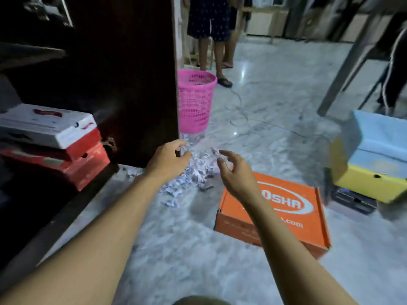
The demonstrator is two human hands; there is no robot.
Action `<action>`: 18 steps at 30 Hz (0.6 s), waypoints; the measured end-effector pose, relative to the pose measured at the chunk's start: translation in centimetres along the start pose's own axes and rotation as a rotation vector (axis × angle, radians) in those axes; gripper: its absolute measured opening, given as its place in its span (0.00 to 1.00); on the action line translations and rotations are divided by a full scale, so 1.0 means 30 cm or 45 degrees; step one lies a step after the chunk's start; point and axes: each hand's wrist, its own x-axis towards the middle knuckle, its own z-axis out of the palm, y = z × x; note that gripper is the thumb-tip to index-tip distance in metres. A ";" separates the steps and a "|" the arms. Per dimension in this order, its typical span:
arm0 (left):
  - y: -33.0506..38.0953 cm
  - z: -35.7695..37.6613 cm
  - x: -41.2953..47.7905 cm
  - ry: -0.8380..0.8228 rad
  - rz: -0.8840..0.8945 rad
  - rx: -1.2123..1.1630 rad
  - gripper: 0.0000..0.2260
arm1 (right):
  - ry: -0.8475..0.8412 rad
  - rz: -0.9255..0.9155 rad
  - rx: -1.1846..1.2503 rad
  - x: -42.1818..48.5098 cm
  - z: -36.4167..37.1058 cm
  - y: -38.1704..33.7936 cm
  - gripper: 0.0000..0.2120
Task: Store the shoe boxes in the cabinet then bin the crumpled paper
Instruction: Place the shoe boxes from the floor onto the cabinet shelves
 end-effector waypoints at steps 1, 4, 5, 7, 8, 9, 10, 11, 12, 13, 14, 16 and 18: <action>0.014 0.071 0.016 -0.074 -0.003 -0.021 0.17 | 0.025 0.043 -0.044 -0.015 -0.032 0.055 0.17; 0.059 0.265 0.052 -0.298 -0.067 -0.096 0.19 | 0.028 0.186 -0.178 -0.049 -0.120 0.216 0.19; 0.065 0.324 0.067 -0.375 -0.112 -0.065 0.21 | 0.012 0.244 -0.209 -0.055 -0.146 0.269 0.19; 0.077 0.433 0.088 -0.519 -0.198 -0.026 0.24 | -0.019 0.359 -0.282 -0.062 -0.190 0.383 0.21; 0.070 0.488 0.097 -0.588 -0.195 -0.009 0.24 | -0.023 0.419 -0.341 -0.065 -0.207 0.441 0.22; 0.047 0.540 0.107 -0.675 -0.228 -0.004 0.21 | -0.017 0.490 -0.418 -0.068 -0.222 0.496 0.23; 0.010 0.602 0.125 -0.739 -0.241 -0.014 0.20 | 0.000 0.571 -0.501 -0.073 -0.236 0.547 0.24; -0.048 0.671 0.152 -0.775 -0.301 -0.043 0.22 | 0.020 0.664 -0.574 -0.079 -0.251 0.594 0.26; -0.132 0.755 0.183 -0.780 -0.366 -0.048 0.26 | 0.033 0.766 -0.626 -0.086 -0.266 0.636 0.27; -0.223 0.842 0.212 -0.754 -0.421 -0.093 0.31 | 0.039 0.864 -0.653 -0.095 -0.279 0.676 0.29; -0.281 0.903 0.217 -0.707 -0.482 -0.138 0.35 | 0.040 0.955 -0.651 -0.105 -0.291 0.711 0.31; -0.206 0.894 0.126 -0.598 -0.533 -0.161 0.38 | 0.040 1.088 -0.566 -0.126 -0.303 0.779 0.33; -0.166 0.877 0.066 -0.488 -0.544 -0.106 0.27 | 0.085 1.096 -0.478 -0.148 -0.306 0.829 0.36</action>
